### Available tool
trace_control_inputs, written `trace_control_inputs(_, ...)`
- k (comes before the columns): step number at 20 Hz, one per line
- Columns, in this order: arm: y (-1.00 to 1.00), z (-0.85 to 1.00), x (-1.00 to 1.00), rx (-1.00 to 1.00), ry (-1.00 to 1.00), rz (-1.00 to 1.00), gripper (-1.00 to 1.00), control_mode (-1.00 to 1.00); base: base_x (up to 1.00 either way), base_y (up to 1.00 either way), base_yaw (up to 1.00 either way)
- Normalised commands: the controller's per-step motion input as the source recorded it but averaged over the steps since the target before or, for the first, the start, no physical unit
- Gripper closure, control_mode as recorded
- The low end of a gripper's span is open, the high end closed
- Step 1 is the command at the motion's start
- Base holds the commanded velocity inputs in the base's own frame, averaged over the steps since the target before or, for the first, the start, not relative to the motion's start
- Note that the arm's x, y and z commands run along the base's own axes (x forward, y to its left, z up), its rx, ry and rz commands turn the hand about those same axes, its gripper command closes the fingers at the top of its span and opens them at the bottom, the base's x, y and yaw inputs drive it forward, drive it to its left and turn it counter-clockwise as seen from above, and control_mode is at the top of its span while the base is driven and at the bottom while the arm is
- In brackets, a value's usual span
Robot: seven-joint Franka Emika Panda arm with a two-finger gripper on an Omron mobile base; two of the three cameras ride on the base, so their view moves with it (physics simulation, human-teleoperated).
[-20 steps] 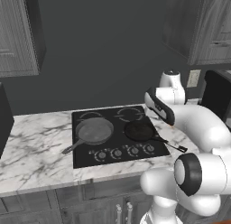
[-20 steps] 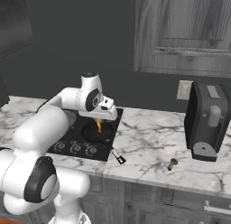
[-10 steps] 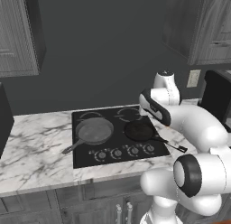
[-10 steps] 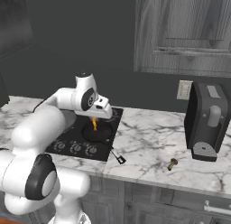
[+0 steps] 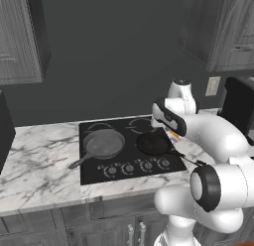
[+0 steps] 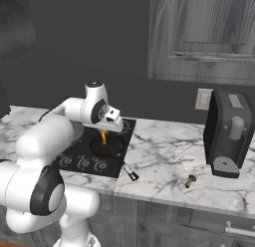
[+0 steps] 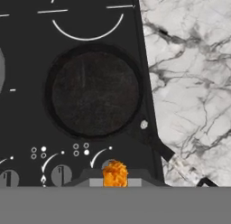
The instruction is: Place both pans onto different burners. Then place the mushroom and the shrimp on different pans.
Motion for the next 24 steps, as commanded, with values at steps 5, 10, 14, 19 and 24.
trace_control_inputs(5, 0.03, -0.23, 0.08, 0.03, -0.06, 0.02, 1.00, -1.00, 0.00, 0.00, 0.00)
trace_control_inputs(10, 0.08, -0.22, 0.16, 0.01, -0.07, 0.01, 1.00, -1.00, 0.00, 0.00, 0.00)
trace_control_inputs(14, 0.09, -0.31, 0.04, 0.00, -0.08, 0.00, 1.00, -1.00, 0.00, 0.00, 0.00)
trace_control_inputs(19, 0.13, -0.32, 0.06, 0.00, -0.08, 0.00, 1.00, -1.00, 0.00, 0.00, 0.00)
trace_control_inputs(24, 0.08, -0.22, 0.14, 0.00, -0.07, 0.00, 1.00, -1.00, 0.00, 0.00, 0.00)
